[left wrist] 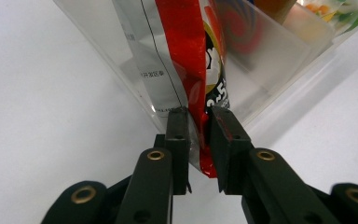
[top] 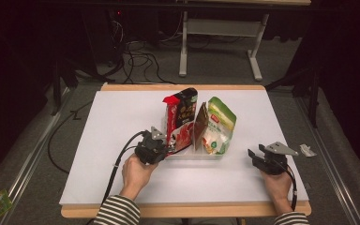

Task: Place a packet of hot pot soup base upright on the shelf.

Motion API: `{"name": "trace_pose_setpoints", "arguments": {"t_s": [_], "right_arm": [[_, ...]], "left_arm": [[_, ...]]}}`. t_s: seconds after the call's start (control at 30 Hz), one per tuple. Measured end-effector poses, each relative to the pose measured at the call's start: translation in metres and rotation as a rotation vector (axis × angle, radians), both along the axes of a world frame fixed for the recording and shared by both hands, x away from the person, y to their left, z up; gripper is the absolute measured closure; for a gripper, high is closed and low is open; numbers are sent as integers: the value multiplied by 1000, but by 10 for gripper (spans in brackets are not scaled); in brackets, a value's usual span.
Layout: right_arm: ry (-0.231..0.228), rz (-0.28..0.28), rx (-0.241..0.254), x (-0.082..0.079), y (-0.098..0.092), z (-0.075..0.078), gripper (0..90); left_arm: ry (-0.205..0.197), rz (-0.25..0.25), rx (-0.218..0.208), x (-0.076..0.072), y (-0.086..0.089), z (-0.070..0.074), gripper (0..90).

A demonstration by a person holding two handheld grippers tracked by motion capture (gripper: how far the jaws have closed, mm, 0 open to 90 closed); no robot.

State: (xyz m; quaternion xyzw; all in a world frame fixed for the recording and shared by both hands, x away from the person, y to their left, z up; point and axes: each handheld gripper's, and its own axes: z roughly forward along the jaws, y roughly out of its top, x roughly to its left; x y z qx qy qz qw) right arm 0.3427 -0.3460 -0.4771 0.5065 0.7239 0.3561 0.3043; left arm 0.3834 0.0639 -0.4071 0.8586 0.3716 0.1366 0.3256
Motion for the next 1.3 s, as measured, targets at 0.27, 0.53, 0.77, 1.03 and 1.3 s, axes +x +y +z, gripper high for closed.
{"name": "trace_pose_setpoints", "arguments": {"t_s": [0.27, 0.53, 0.77, 1.03, 1.3], "right_arm": [[2, -1, 0, 0, 1, 0, 484], [4, -2, -5, 0, 1, 0, 484], [2, -2, 3, 0, 0, 0, 483], [-4, -2, 8, -1, 0, 0, 482], [-7, -2, 14, -1, -1, 0, 481]], "left_arm": [[40, 19, -5, 5, 0, -2, 832], [54, 42, -12, 7, -1, -4, 860], [61, 20, -67, 3, 4, 0, 757], [-31, 38, -110, 9, 5, 32, 673], [-65, 93, -158, 29, 4, 42, 567]]}}
